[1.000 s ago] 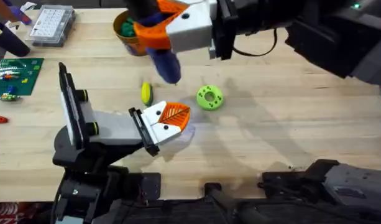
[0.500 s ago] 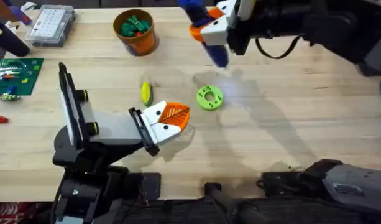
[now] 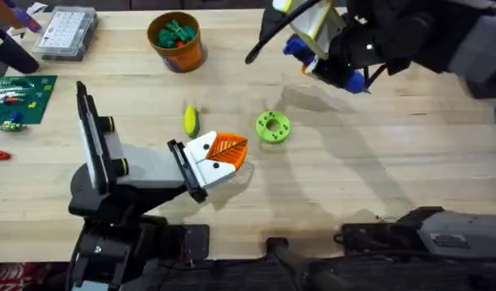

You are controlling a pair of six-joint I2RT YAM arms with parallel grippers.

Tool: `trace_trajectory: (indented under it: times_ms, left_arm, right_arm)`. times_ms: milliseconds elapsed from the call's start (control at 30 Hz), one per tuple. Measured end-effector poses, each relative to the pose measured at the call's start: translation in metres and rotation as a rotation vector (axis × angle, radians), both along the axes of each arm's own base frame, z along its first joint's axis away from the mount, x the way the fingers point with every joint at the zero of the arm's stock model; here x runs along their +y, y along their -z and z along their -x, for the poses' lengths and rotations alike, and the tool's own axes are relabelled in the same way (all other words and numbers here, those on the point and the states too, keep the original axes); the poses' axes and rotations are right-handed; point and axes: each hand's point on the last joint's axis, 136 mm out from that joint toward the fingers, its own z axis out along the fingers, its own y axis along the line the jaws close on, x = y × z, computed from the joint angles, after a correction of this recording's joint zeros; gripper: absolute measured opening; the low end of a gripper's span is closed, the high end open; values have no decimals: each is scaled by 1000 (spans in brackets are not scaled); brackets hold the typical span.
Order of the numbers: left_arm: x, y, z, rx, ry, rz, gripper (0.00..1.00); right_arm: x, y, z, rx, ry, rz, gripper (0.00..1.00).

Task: Pick up the gripper from the table and insert it into the empty holder that is missing its gripper. Then pick up a screw, insert it into the mounting hole, and use the screwdriver to tighten it. Finally, clean up the table by picking up the vegetable and placing it into the bucket.

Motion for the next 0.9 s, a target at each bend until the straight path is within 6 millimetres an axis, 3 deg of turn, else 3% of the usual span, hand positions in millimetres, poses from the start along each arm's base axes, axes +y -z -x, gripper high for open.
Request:
trace_trajectory:
  times_ms: [333, 667, 900]
  left_arm:
    - [0, 0, 0, 0, 0, 0, 16]
    - [0, 0, 0, 0, 0, 0, 16]
    - [0, 0, 0, 0, 0, 0, 16]
  right_arm:
    - [-39, 56, -13, 138, 51, 142, 39]
    - [-51, 127, 4, 359, -13, 274, 42]
    - [-51, 131, 2, 368, -42, 295, 37]
